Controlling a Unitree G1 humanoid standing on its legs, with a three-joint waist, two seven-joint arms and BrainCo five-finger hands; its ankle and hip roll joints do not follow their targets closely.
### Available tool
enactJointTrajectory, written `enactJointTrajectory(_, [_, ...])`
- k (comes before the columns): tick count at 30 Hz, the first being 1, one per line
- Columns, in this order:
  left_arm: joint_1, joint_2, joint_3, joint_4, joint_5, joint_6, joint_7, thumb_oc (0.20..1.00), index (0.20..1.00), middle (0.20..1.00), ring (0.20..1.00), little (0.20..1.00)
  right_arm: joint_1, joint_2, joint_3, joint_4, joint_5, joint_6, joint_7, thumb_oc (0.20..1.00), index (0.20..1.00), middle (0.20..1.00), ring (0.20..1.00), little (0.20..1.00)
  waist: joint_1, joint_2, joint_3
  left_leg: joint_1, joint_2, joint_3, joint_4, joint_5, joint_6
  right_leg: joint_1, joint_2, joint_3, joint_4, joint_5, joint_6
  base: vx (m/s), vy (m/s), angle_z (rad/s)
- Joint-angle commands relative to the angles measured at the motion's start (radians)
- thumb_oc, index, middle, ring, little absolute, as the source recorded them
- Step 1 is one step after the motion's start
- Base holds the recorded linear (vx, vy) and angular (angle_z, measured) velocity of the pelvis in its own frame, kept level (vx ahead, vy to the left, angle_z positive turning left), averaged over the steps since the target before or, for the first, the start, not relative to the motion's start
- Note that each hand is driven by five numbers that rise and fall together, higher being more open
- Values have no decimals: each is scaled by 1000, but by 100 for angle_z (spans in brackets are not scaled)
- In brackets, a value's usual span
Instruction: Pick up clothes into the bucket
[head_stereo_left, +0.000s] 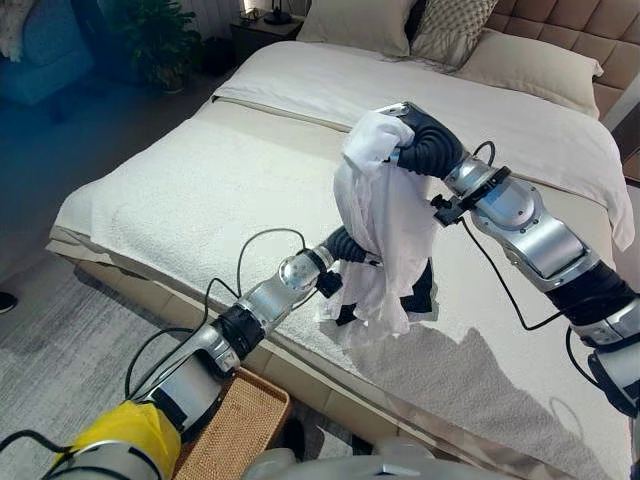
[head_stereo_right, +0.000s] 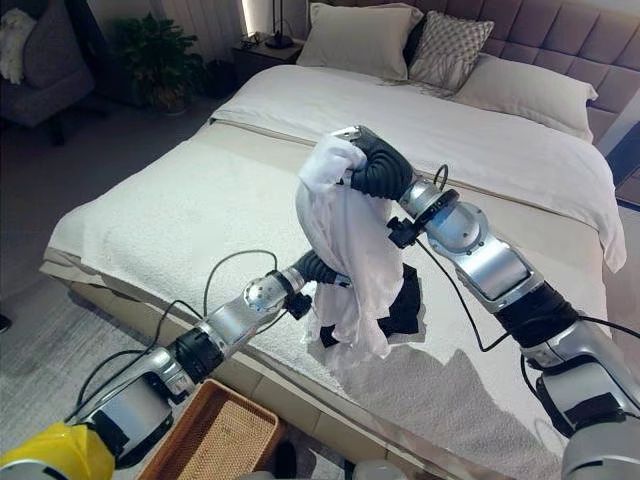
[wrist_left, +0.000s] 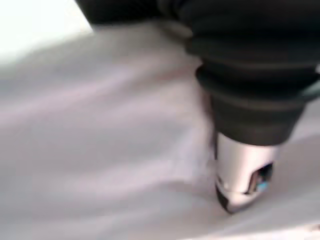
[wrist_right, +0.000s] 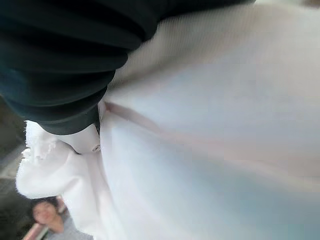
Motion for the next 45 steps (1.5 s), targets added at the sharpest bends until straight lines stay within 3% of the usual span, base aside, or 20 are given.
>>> enactJointTrajectory(1, [-34,-7,-86,11,-278,47,-114,401,401,401,401,401,-98,28,-7,-42,93,-59,-15,200,200,200,200,200,1,-24,-72,14,45,12,79,-120,-55,-37,-97,-28,57,8,88,0,0,0])
enactJointTrajectory(2, [-18,25,-99,-27,-370,75,-148,200,200,200,200,200,-92,45,-1,-29,91,-57,-17,200,200,200,200,200,-1,-21,-75,15,45,13,78,-119,-56,-37,-97,-27,57,9,88,0,0,0])
enactJointTrajectory(6, [32,55,-74,-60,-463,102,-173,200,200,200,200,200,-60,64,-11,3,68,-54,-18,200,200,200,200,200,0,-22,-79,16,44,11,77,-119,-57,-37,-96,-26,55,9,87,4,-2,-3])
enactJointTrajectory(9, [102,45,12,-54,-500,83,-156,200,200,200,200,200,10,84,-54,41,35,-54,-22,200,200,200,200,200,8,-26,-77,14,41,6,79,-121,-55,-37,-97,-29,58,7,84,0,0,0])
enactJointTrajectory(15, [205,32,127,-77,-502,49,-120,200,200,200,200,200,203,89,-198,39,-6,-60,-36,200,200,200,200,200,19,-30,-74,10,40,-3,81,-122,-52,-34,-99,-38,60,2,82,1,-4,2])
enactJointTrajectory(19, [205,32,127,-77,-502,49,-120,200,200,200,200,200,203,89,-198,39,-6,-60,-36,200,200,200,200,200,19,-30,-74,10,40,-3,81,-122,-52,-34,-99,-38,60,2,82,0,0,0])
enactJointTrajectory(20, [223,28,147,-86,-500,44,-114,200,200,200,200,200,249,98,-237,44,-8,-62,-43,200,200,200,200,200,21,-30,-73,10,40,-5,81,-122,-51,-33,-99,-40,59,2,81,0,0,0])
enactJointTrajectory(21, [328,23,266,-146,-518,23,-89,200,200,200,200,200,449,167,-397,69,-54,-60,-82,200,200,200,200,200,27,-28,-66,4,38,-14,81,-122,-47,-36,-101,-49,63,-2,79,-4,-26,4])
enactJointTrajectory(22, [377,32,324,-189,-531,14,-80,200,200,200,200,200,527,208,-450,81,-63,-61,-96,200,200,200,200,200,30,-27,-64,2,37,-18,82,-123,-45,-36,-101,-51,62,-3,78,-5,-24,10])
enactJointTrajectory(25, [435,41,389,-242,-548,7,-70,200,200,200,200,200,603,249,-491,81,-84,-55,-99,200,200,200,200,200,33,-27,-62,0,36,-19,85,-124,-45,-37,-100,-52,62,-5,78,3,-13,17])
enactJointTrajectory(26, [461,44,412,-262,-550,5,-69,200,200,200,200,200,632,269,-507,86,-90,-54,-99,467,467,467,467,467,34,-26,-62,-1,36,-20,85,-124,-45,-37,-100,-52,62,-6,78,0,0,0])
enactJointTrajectory(27, [484,45,443,-290,-556,3,-68,200,200,200,200,200,654,285,-520,94,-97,-52,-99,598,598,598,598,598,36,-25,-60,-2,36,-21,87,-125,-44,-38,-100,-52,62,-7,77,0,0,0])
enactJointTrajectory(28, [506,51,475,-322,-551,-9,-62,200,200,200,200,200,682,309,-528,110,-108,-48,-100,1000,1000,1000,1000,1000,37,-25,-60,-3,36,-21,87,-126,-44,-37,-99,-52,62,-8,77,0,0,0])
enactJointTrajectory(35, [609,115,675,-537,-456,-88,-36,200,200,200,200,200,803,381,-553,283,-201,-24,-100,1000,1000,1000,1000,1000,51,-21,-54,-8,35,-29,92,-126,-46,-35,-97,-55,58,-12,72,-1,0,0])
enactJointTrajectory(41, [687,217,859,-733,-230,-179,26,200,200,200,200,200,851,414,-556,498,-276,4,-126,1000,1000,1000,1000,1000,73,-20,-42,-20,35,-43,93,-121,-53,-37,-95,-69,53,-10,69,-3,-2,2])
enactJointTrajectory(45, [727,226,933,-786,-146,-221,73,200,200,200,200,200,851,424,-551,631,-283,12,-138,1000,1000,1000,1000,1000,85,-22,-29,-32,35,-48,96,-118,-57,-42,-95,-76,51,-8,68,-18,-3,9])
